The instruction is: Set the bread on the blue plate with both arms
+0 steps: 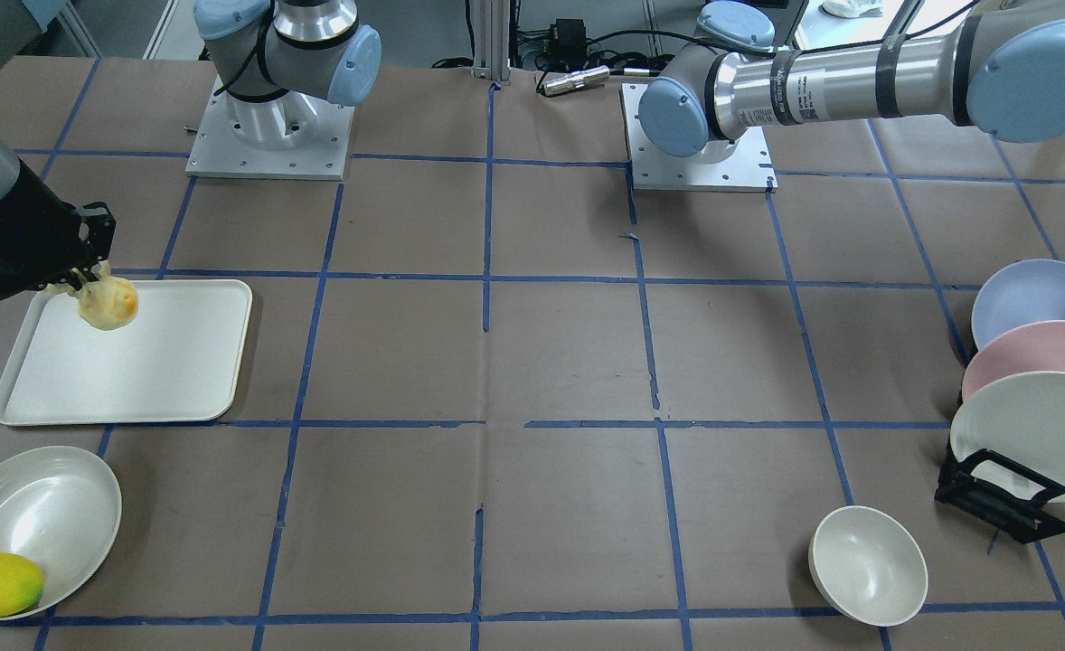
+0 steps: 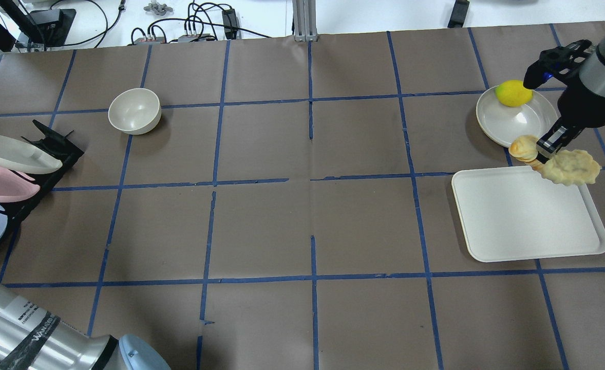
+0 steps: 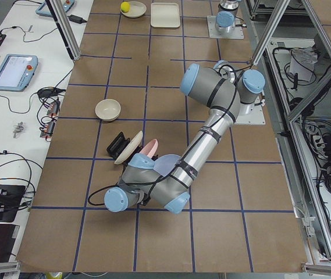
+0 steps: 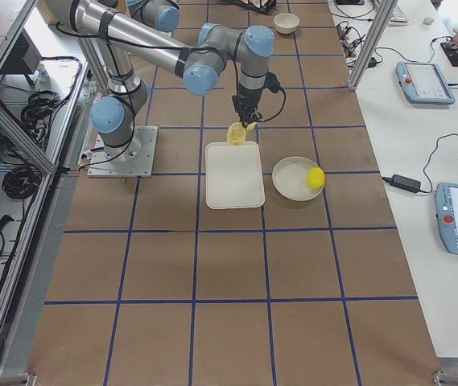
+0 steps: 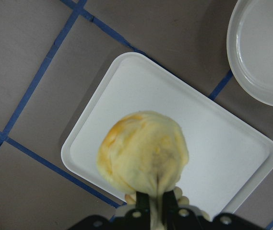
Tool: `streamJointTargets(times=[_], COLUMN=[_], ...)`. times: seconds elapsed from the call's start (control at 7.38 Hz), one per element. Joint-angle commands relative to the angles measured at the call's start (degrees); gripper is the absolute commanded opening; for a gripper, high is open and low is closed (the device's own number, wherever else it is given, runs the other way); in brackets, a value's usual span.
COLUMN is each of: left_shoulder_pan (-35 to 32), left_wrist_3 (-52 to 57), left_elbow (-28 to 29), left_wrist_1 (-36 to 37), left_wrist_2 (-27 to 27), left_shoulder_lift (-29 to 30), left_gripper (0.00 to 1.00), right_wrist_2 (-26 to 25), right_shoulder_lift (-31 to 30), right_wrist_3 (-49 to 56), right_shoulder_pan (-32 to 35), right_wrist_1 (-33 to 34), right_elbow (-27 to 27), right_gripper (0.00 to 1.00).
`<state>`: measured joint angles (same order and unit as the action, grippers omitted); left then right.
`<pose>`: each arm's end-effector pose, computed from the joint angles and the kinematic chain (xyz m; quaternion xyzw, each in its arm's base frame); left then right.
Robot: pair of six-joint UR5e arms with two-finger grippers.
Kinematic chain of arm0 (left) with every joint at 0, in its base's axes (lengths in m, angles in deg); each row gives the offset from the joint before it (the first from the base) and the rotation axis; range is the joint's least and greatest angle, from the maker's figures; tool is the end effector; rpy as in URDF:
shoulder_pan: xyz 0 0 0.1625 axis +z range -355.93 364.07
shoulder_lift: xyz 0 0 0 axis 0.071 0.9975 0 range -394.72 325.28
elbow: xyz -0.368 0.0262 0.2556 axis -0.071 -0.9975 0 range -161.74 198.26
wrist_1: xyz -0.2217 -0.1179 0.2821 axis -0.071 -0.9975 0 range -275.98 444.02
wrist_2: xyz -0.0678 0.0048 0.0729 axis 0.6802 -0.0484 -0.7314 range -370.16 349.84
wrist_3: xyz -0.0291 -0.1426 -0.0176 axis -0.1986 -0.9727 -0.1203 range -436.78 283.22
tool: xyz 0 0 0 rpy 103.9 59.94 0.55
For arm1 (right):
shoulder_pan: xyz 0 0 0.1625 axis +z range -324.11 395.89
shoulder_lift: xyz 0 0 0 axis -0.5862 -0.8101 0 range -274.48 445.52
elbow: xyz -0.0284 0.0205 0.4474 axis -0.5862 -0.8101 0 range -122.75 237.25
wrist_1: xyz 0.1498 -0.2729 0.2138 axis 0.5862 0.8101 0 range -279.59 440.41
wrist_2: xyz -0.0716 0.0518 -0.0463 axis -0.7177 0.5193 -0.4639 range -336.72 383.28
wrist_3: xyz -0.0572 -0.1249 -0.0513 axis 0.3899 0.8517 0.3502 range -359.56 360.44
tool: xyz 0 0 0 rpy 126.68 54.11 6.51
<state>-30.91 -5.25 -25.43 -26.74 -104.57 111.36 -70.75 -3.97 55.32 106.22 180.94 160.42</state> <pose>0.5300 -0.5198 0.1765 -0.1485 -0.9525 -0.1515 0.2183 -0.0318 -0.4547 0.3761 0.3031 -0.9519 -0.0432 0.0114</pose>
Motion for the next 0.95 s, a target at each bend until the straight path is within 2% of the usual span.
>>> streamJointTargets(times=[0.0, 0.14, 0.27, 0.41, 0.54, 0.68, 0.81], left_shoulder_pan=[0.0, 0.0, 0.0, 0.35, 0.35, 0.35, 0.44], left_wrist_3=[0.45, 0.54, 0.54, 0.54, 0.54, 0.54, 0.54], left_elbow=[0.18, 0.18, 0.18, 0.1, 0.09, 0.01, 0.01], left_wrist_1=[0.02, 0.02, 0.02, 0.02, -0.07, -0.07, -0.76], left_wrist_2=[-0.43, -0.43, -0.43, -0.52, -0.61, -2.17, -2.36], left_shoulder_lift=[0.53, 0.53, 0.61, 0.7, 0.7, 0.7, 0.7], left_gripper=[0.45, 0.45, 0.46, 0.46, 0.43, 0.33, 0.27], right_wrist_2=[-0.27, 1.04, 1.4, 4.97, 7.01, 5.46, 5.36], right_shoulder_lift=[-2.51, -3.93, -5.94, -6.83, -6.75, -6.66, -6.58], right_wrist_3=[-0.56, -0.83, -1.44, -7.1, -11.59, -11.73, -11.9], right_shoulder_pan=[0.16, -0.01, 0.07, 0.42, 2.25, 3.84, 3.94], right_wrist_1=[-3.3, -4.54, -12.12, -17.16, -17.99, -17.91, -17.57], right_elbow=[-4.7, -8.22, -12.08, -14.21, -13.88, -13.79, -13.79], right_gripper=[0.09, 0.13, 0.14, 0.13, 0.14, 0.14, 0.16])
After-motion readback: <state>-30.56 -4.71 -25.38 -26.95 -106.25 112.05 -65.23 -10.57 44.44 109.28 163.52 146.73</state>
